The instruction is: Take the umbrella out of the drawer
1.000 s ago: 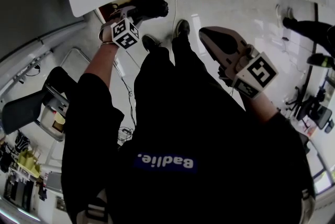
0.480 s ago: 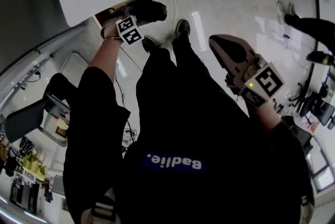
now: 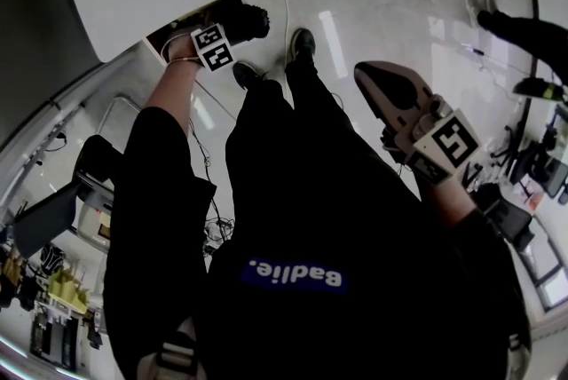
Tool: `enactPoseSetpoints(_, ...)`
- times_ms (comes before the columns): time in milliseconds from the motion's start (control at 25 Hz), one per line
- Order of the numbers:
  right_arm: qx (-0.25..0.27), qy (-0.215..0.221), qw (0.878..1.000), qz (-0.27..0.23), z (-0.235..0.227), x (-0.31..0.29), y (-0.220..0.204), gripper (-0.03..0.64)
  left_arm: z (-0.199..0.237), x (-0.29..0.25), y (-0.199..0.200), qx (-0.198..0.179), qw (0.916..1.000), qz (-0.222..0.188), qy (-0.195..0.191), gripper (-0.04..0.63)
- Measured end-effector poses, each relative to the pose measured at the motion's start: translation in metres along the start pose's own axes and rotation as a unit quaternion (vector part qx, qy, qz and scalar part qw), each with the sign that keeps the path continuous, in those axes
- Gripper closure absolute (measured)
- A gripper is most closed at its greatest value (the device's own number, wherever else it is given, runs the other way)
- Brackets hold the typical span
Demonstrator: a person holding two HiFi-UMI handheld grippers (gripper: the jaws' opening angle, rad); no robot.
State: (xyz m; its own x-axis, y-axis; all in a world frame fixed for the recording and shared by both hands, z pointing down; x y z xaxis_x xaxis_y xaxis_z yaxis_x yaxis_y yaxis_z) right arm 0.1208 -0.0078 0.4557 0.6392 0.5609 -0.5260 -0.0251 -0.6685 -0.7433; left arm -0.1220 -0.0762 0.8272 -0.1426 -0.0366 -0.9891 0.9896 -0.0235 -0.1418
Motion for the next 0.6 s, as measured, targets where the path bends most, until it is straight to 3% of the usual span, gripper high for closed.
enactPoseSetpoints(440, -0.014, -0.028, 1.000, 0.002, -0.018, 0.012, -0.005, 0.591, 0.002, -0.017, 0.006, -0.017, 0.9988, 0.024, -0.039, 0.321)
enactPoseSetpoints(600, -0.006, -0.036, 0.999, 0.000, -0.019, 0.012, 0.000, 0.591, 0.001, -0.015, 0.006, -0.021, 0.9992, 0.023, -0.024, 0.347)
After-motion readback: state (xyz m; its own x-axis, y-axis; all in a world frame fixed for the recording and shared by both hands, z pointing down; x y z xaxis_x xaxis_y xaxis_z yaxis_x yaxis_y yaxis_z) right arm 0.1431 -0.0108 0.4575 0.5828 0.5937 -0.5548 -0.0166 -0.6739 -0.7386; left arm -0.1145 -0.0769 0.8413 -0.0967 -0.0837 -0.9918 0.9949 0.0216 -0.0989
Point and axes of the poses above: the fingertips, and each gripper's own axes: x backward along the fingers, z to its left, y out of its top, the point moved 5 cm from there along x, backward along the fingers, and after that the axes turned 2 degrees about -y, right-handed, at the moved point
